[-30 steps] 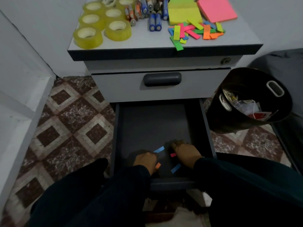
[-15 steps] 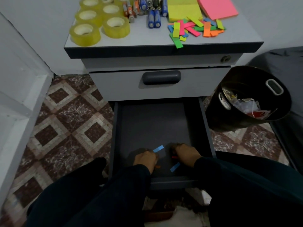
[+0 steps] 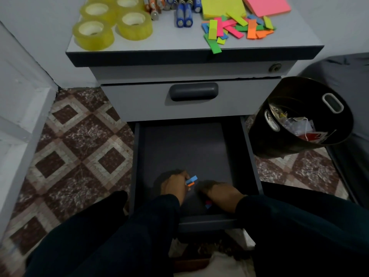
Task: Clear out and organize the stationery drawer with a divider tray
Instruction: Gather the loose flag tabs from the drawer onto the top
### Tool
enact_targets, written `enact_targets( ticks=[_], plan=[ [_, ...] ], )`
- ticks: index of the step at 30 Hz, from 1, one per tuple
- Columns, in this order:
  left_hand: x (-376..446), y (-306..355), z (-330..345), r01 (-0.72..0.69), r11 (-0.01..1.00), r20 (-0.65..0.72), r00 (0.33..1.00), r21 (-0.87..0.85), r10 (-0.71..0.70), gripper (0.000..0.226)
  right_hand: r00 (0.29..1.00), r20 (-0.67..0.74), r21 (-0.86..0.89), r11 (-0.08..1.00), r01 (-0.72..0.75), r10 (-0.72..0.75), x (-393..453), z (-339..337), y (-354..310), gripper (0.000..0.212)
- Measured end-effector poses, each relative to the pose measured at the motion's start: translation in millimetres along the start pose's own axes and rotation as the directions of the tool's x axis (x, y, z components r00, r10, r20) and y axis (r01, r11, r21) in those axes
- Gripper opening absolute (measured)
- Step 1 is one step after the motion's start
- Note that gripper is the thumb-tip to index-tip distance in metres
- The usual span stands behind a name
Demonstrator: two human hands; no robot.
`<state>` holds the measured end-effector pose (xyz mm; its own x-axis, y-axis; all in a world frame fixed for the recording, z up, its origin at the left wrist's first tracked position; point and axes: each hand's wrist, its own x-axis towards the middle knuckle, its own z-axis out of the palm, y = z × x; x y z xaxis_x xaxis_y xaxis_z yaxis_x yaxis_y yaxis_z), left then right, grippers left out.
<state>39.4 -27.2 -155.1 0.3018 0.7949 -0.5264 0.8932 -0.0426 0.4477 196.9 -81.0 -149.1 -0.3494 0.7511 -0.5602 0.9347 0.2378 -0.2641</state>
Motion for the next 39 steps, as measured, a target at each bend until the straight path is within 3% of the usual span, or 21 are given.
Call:
enact_targets(
  ticks=[5, 10, 15, 20, 26, 30, 33, 39],
  plan=[
    [3.3, -2.0, 2.4, -0.094, 0.987, -0.028, 0.995, 0.134, 0.099, 0.023, 1.0, -0.02, -0.176, 0.984, 0.015, -0.019, 2.7, 7.9, -0.5, 0.043],
    [1.1, -2.2, 3.5, -0.149, 0.967, -0.051, 0.985, 0.207, 0.163, 0.022, 0.999, 0.035, -0.108, 0.994, 0.007, -0.003, 5.4, 6.5, -0.4, 0.054],
    [-2.3, -0.3, 3.5, -0.17, 0.951, -0.036, 0.982, 0.256, 0.185, 0.02, 0.999, -0.009, -0.063, 0.997, -0.033, 0.032, 2.0, 7.0, -0.6, 0.047],
    [-9.0, -1.1, -0.2, -0.106, 0.952, 0.002, 0.994, 0.288, 0.11, 0.02, 0.988, 0.062, 0.035, 0.989, -0.147, 0.145, 1.8, 12.1, 2.1, 0.043],
    [-14.5, 5.0, -21.9, 0.079, 0.989, -0.043, 0.995, -0.128, -0.085, 0.011, 0.96, -0.032, 0.117, 0.955, -0.274, 0.279, -6.7, -33.1, -0.8, 0.039],
    [-25.0, 16.8, -45.3, 0.078, 0.948, -0.079, 0.991, -0.308, -0.107, 0.008, 0.938, -0.123, 0.208, 0.932, -0.296, 0.325, -17.2, -70.8, 0.0, 0.033],
    [-33.6, 19.2, -60.8, 0.074, 0.875, -0.087, 0.988, -0.479, -0.131, 0.03, 0.923, -0.179, 0.272, 0.919, -0.286, 0.341, -30.8, -101.1, -4.1, 0.025],
    [-57.8, 43.6, -105.3, 0.005, 0.765, -0.147, 0.981, -0.645, -0.13, 0.027, 0.892, -0.298, 0.398, 0.893, -0.209, 0.341, -63.8, -156.7, -19.2, 0.026]
  ],
)
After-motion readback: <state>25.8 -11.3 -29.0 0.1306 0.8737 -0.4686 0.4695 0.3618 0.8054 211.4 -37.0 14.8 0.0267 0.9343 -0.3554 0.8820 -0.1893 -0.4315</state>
